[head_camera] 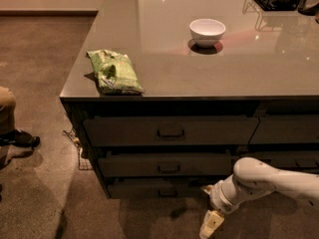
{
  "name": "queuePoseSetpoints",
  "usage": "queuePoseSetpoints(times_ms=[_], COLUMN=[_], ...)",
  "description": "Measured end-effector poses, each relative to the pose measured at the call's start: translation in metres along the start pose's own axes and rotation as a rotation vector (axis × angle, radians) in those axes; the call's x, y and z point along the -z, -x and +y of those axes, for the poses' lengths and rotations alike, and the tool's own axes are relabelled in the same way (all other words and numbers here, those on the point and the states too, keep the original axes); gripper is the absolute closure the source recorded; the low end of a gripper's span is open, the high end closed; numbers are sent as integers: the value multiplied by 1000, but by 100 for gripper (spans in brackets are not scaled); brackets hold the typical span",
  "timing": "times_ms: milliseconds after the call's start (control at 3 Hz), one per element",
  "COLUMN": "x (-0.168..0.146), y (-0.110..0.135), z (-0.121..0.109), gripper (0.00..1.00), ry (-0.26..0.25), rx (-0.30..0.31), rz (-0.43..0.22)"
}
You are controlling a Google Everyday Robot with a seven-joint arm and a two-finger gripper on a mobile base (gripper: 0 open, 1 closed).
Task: Open bottom drawer
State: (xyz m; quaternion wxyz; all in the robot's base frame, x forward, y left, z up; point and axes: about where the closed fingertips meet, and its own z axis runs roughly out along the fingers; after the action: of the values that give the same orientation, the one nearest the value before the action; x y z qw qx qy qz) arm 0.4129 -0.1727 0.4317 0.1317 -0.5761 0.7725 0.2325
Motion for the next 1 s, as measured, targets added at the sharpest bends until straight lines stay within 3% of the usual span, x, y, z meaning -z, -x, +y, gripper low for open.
queuePoseSetpoints(times_ms=[333,667,1000], x=[-30,-70,-70], y=[-27,-47,-47], z=[-24,-54,-53], gripper=[0,0,0], ry=[-49,-79,-78], rx=[19,56,56], rz=[17,-24,-23])
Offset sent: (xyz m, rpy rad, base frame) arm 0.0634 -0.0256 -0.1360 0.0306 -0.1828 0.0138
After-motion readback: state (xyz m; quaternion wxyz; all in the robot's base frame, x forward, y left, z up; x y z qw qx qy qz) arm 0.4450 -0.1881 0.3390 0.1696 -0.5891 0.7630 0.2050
